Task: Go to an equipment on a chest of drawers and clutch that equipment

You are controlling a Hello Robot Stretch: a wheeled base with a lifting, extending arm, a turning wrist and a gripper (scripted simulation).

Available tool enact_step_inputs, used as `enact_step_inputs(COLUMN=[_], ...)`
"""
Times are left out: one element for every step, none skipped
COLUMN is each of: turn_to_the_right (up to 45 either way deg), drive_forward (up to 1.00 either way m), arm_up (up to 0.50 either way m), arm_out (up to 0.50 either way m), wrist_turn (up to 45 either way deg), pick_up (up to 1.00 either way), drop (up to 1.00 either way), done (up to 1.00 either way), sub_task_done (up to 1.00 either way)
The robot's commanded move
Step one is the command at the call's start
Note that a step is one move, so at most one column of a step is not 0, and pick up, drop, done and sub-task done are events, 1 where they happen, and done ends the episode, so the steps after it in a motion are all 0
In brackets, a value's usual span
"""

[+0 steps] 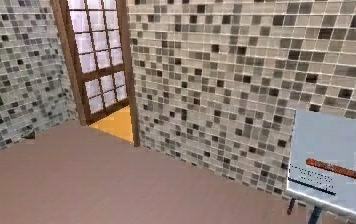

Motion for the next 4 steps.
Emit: enact_step_inputs(turn_to_the_right=[0.0,-30.0,0.0,0.0], drive_forward=[0.35,0.00,1.00,0.65], arm_up=[0.00,0.00,0.00,0.00], arm_out=[0.00,0.00,0.00,0.00], wrist_turn=[0.0,0.0,0.0,0.0], pick_up=[0.00,0.00,0.00,0.00], drop=[0.00,0.00,0.00,0.00], done=[0.00,0.00,0.00,0.00], sub_task_done=[0.00,0.00,0.00,0.00])
